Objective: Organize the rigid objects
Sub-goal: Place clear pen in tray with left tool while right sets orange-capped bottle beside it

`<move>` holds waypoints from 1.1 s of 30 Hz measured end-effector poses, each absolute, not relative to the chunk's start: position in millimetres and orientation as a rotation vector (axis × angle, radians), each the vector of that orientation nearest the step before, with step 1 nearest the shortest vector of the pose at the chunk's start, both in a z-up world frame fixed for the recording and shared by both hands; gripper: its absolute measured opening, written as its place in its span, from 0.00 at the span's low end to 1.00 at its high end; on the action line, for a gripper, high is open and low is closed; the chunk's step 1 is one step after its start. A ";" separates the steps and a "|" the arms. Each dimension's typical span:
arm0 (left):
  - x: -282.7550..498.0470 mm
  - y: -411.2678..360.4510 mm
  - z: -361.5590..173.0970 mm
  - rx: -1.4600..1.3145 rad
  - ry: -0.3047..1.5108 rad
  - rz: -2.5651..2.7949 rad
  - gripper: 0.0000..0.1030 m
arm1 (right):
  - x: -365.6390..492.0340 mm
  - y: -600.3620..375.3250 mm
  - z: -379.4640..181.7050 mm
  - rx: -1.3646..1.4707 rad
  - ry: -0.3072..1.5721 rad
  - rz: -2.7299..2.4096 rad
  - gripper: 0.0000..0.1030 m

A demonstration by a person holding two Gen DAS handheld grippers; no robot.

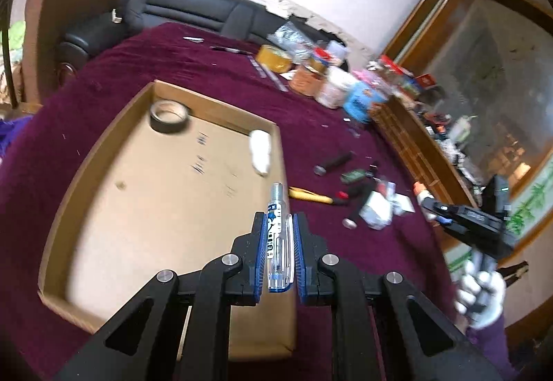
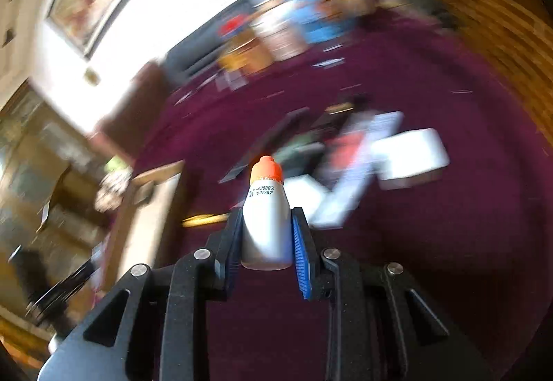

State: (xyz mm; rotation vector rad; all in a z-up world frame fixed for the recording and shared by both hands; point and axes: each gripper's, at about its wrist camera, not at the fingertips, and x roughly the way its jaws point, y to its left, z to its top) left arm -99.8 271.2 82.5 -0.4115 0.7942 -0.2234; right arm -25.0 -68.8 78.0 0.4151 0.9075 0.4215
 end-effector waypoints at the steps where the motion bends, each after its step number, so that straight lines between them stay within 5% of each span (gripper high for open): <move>1: -87.2 276.0 79.8 -0.398 0.810 -0.209 0.12 | -19.6 -42.3 76.1 0.410 0.930 0.472 0.24; 11: 12.5 307.9 43.5 -0.441 0.941 -0.153 0.11 | 29.4 137.7 49.7 0.317 1.046 0.628 0.24; 24: 53.6 328.9 4.9 -0.537 0.993 -0.129 0.11 | 72.7 185.2 18.5 0.233 1.106 0.550 0.24; 26: 54.8 329.7 5.3 -0.547 0.987 -0.132 0.14 | 73.0 187.4 18.0 0.214 1.099 0.544 0.24; 30: 51.4 333.2 10.2 -0.557 0.958 -0.118 0.40 | 71.8 188.0 22.3 0.180 1.069 0.518 0.25; 33: 47.6 336.1 15.7 -0.568 0.941 -0.114 0.46 | 70.5 188.3 25.7 0.149 1.042 0.500 0.25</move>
